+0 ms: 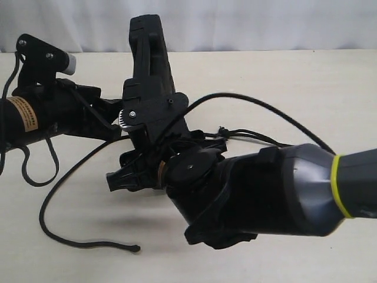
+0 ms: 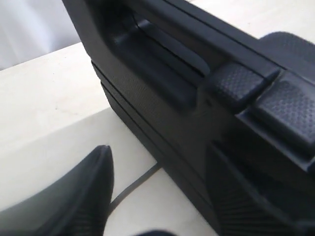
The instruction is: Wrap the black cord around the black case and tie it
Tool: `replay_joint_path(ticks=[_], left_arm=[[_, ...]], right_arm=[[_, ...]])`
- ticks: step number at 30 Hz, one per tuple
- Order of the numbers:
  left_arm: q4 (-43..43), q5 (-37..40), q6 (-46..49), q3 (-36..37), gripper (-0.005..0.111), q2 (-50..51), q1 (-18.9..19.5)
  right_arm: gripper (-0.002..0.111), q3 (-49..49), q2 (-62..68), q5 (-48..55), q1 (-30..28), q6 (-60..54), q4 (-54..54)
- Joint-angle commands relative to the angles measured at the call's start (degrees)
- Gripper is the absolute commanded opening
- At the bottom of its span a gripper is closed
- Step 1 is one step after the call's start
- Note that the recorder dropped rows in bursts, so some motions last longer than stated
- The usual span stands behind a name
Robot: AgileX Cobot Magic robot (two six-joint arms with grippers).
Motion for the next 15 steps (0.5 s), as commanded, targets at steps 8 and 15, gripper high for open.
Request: replay_joint_path(ticks=[8,15], left_arm=[[0.22,-1.9,-0.06,-0.06,0.054,0.18,-0.31],[0.22,-1.9,-0.06,-0.06,0.054,0.18,-0.31]], right_arm=[[0.083,0.27,-6.0,-0.68,-0.05,-11.63,6.95],[0.083,0.27,-9.18,0.65,-0.05,-27.48,19.71]])
